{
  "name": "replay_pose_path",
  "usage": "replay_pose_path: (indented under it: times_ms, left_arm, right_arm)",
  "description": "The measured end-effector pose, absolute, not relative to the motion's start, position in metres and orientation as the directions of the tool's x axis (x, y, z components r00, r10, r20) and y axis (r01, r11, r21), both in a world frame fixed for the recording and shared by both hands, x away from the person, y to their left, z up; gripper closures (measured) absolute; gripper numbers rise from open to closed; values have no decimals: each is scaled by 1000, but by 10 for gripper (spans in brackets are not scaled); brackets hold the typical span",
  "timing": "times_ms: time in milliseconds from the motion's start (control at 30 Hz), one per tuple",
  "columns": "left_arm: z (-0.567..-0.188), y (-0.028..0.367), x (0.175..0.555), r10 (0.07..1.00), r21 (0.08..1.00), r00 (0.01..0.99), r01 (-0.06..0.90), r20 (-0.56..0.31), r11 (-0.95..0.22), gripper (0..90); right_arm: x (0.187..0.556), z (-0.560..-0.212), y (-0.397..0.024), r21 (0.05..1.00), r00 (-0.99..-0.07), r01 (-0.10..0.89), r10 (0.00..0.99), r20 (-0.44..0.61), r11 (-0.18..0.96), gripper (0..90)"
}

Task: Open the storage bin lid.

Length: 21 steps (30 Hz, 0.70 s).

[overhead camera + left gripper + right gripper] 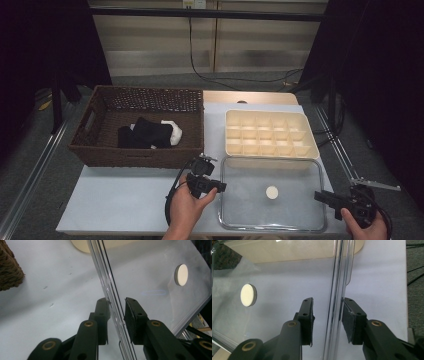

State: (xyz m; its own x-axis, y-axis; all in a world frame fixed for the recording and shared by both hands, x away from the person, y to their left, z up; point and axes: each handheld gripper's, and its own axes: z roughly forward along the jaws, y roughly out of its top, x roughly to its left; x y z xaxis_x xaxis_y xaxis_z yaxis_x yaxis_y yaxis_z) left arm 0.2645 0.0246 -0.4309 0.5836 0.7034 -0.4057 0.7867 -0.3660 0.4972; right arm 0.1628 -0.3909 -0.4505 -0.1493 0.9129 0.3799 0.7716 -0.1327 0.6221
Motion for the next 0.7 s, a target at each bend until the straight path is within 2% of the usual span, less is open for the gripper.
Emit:
replay_pose_path:
  times_ms: [700]
  left_arm:
    - [-441,21,261,697,476,585,793,-415,-382,715]
  right_arm:
    - [157,-459,-392,591,-130,794,911,392,-141,603]
